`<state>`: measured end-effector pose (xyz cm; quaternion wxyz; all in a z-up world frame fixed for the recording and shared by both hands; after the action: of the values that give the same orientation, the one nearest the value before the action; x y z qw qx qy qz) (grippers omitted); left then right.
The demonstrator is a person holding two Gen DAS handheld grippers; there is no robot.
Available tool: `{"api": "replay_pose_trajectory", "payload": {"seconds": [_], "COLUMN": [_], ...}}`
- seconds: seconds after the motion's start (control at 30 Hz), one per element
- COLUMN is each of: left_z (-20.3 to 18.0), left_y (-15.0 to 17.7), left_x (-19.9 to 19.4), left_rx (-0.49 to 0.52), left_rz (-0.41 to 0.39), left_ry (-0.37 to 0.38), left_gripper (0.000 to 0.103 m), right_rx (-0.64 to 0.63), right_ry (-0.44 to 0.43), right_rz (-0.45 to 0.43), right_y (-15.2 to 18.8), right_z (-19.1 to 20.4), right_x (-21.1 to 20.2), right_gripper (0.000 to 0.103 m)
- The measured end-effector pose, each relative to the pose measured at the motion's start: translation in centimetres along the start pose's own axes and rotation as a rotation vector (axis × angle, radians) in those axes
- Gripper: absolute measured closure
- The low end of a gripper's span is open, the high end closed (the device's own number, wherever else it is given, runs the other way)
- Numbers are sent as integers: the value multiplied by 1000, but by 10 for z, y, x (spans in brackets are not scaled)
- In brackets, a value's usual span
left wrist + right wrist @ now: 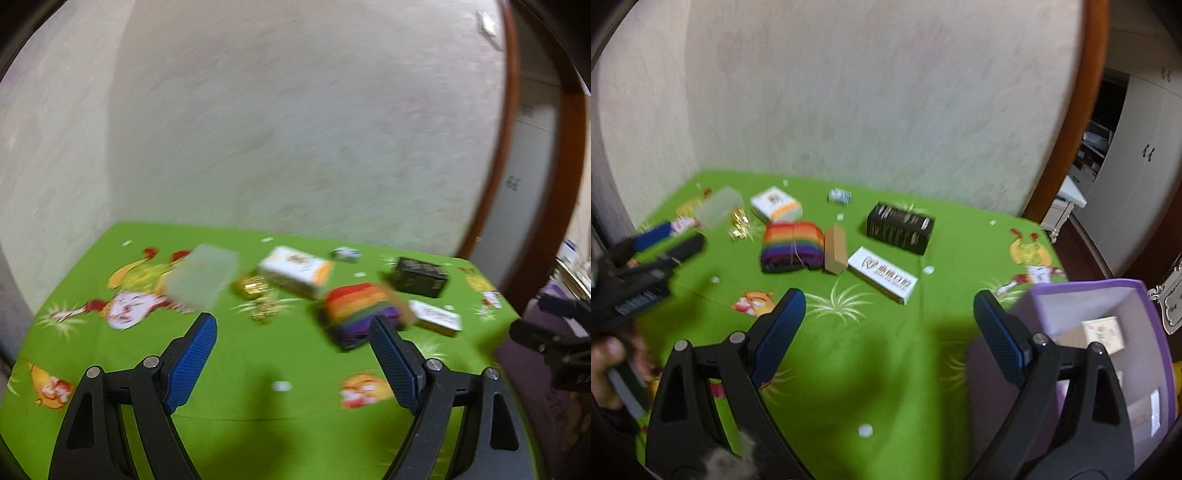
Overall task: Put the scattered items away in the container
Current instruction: 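Grasp the frosted plastic box with the left gripper while the right gripper grasps the white dental box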
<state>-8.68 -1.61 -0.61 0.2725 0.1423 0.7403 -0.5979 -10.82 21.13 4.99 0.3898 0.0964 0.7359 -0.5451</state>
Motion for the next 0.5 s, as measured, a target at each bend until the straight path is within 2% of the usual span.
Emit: {"api": "replay_pose_trajectory", "payload": {"seconds": [0.13,0.27,0.5], "left_z": [27,49,59], "left_y": [1,0,-14], "left_x": [21,41,79], "left_rx": [-14,-61,-7], "left_rz": [61,134,200], "left_ry": [-76,-94,-178], "left_gripper": [18,18,18], "right_rx": [1,2,12], "right_ry": [32,47,43], "right_rz": [58,94,131], "right_y": [0,0,-7], "right_z": [-1,-4,-11], "right_x": [43,70,104], "right_gripper": [10,10,10]}}
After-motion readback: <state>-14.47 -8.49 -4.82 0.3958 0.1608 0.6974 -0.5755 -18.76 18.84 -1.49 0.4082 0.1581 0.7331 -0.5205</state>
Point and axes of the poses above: each gripper's, at about its wrist camera, not at the fingertips, and x roughly the way its jaws point, z to its left, y to its underside, the point moved 5 cm from there along x, roughly the way its jaws point, and after that the axes turned 5 degrees about -y, right-handed, at the moved point
